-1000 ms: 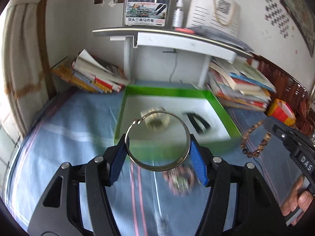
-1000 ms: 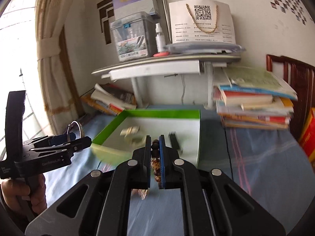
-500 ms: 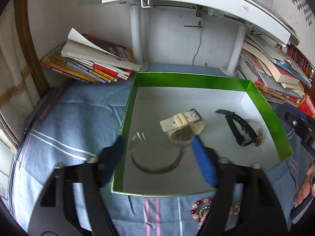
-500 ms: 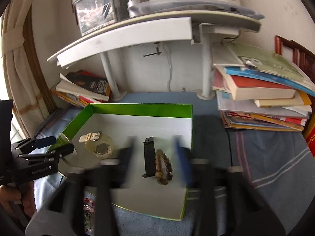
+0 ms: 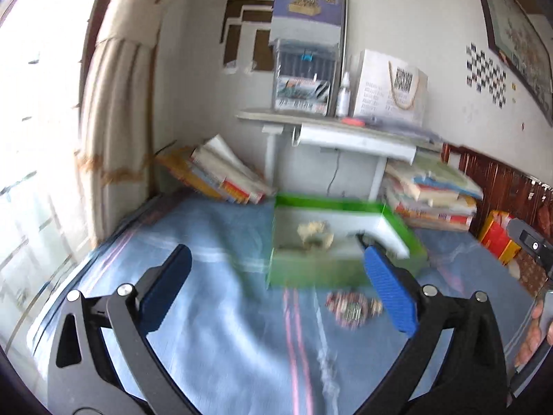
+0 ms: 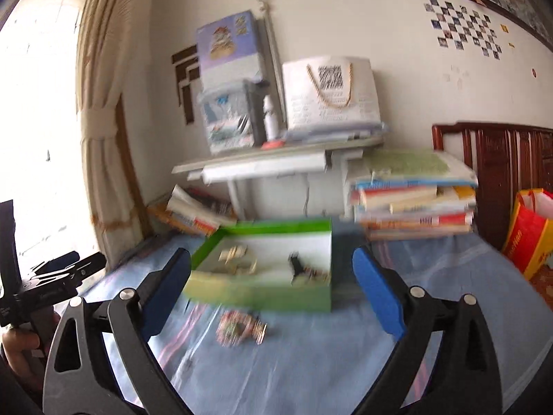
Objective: Organize jewelry
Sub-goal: 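Lower the bangle and bead bracelet into the green box and open both grippers, then withdraw both tools from the box above the bed, then grasp the gold charm with the right gripper while the left gripper grasps the green bead charm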
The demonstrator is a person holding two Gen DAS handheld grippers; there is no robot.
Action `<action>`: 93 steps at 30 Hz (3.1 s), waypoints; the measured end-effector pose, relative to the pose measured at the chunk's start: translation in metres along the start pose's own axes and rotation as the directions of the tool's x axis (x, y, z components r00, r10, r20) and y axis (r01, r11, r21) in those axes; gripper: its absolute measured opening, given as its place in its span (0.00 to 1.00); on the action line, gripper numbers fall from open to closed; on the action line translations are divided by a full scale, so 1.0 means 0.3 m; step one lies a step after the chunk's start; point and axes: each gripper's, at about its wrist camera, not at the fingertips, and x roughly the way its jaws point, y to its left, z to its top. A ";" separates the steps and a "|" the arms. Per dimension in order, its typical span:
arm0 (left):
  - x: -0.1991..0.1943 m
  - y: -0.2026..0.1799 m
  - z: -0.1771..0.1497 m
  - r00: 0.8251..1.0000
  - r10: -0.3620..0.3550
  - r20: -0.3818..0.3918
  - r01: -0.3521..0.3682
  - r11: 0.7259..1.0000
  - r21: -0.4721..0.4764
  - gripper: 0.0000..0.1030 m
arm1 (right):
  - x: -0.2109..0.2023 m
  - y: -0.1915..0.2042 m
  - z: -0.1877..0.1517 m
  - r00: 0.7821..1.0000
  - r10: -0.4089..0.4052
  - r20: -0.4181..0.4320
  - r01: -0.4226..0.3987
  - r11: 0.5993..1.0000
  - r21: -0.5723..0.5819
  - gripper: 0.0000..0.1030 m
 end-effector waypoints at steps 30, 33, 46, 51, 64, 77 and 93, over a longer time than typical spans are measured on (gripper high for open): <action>-0.188 -0.081 -0.341 0.986 -0.071 -0.149 0.075 0.997 0.026 0.96 | -0.176 0.119 -0.357 0.990 0.015 -0.137 -0.017 1.000 -0.016 0.90; -0.180 -0.086 -0.343 0.985 -0.070 -0.155 0.076 0.997 0.030 0.96 | -0.171 0.115 -0.358 0.990 0.011 -0.140 -0.013 1.000 -0.017 0.90; -0.147 -0.092 -0.347 0.982 -0.077 -0.175 0.083 0.996 0.030 0.96 | -0.148 0.114 -0.370 0.988 0.006 -0.154 -0.009 1.000 -0.016 0.90; -0.129 -0.097 -0.350 0.980 -0.081 -0.184 0.089 0.995 0.037 0.96 | -0.126 0.112 -0.372 0.986 0.009 -0.167 -0.011 1.000 -0.012 0.90; -0.023 -0.095 -0.322 0.974 -0.076 -0.216 0.084 0.996 0.028 0.96 | 0.084 0.077 -0.330 0.963 -0.055 -0.263 0.039 0.997 -0.066 0.90; 0.111 -0.108 -0.271 0.966 -0.058 -0.254 0.071 0.996 0.044 0.96 | 0.547 0.072 -0.291 0.873 -0.060 -0.484 -0.003 0.992 -0.128 0.63; 0.277 -0.202 -0.215 0.950 -0.087 -0.301 0.122 0.987 0.101 0.96 | 0.595 0.036 -0.297 0.858 0.015 -0.514 -0.057 0.996 -0.067 0.22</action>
